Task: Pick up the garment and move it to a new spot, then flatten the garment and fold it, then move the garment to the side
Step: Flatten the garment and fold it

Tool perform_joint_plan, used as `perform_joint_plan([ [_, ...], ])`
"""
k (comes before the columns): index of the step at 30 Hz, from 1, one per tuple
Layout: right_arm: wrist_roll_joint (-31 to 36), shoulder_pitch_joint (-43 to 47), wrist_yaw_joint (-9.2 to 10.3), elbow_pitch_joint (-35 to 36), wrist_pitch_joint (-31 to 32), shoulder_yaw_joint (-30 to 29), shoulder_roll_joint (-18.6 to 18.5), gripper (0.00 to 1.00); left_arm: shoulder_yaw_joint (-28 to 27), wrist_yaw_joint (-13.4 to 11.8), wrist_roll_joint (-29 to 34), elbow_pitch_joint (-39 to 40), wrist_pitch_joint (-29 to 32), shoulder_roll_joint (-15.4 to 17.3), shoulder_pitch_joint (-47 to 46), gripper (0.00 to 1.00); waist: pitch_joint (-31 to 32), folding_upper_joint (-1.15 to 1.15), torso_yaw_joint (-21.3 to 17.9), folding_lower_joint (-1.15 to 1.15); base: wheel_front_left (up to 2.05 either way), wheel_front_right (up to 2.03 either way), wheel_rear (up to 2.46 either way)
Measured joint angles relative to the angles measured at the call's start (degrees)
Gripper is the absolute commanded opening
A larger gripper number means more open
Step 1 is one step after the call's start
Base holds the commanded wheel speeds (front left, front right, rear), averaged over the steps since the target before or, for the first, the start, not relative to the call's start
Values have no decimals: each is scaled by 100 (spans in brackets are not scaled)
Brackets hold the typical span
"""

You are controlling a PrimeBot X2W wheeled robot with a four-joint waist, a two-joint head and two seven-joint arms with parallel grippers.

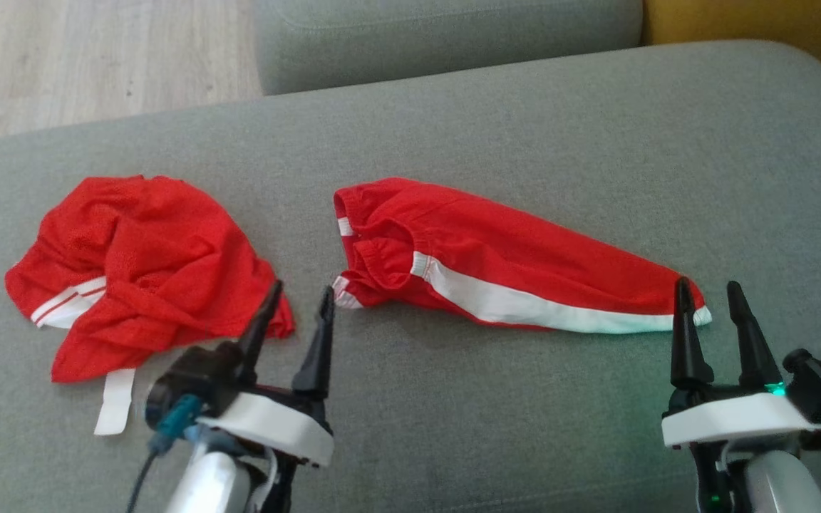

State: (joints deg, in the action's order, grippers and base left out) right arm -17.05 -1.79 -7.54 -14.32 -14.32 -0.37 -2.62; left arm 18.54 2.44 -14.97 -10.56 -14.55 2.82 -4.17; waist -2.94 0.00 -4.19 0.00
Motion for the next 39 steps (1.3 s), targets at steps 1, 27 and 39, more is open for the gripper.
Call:
perform_joint_plan([
  [1,8,-10,0,-12,0,1,0,100,69,34,21,-108,0,0,-35,100,-30,0,-18,0,0,0,0],
  [27,-4,-365,0,-189,-5,174,0,100,1136,420,-300,-2135,1147,-20,-2075,100,-631,0,-663,0,0,0,0],
  [39,160,-414,0,-976,-4,-124,0,100,1273,444,-303,-1974,1118,25,-2081,0,-698,0,-601,0,0,0,0],
])
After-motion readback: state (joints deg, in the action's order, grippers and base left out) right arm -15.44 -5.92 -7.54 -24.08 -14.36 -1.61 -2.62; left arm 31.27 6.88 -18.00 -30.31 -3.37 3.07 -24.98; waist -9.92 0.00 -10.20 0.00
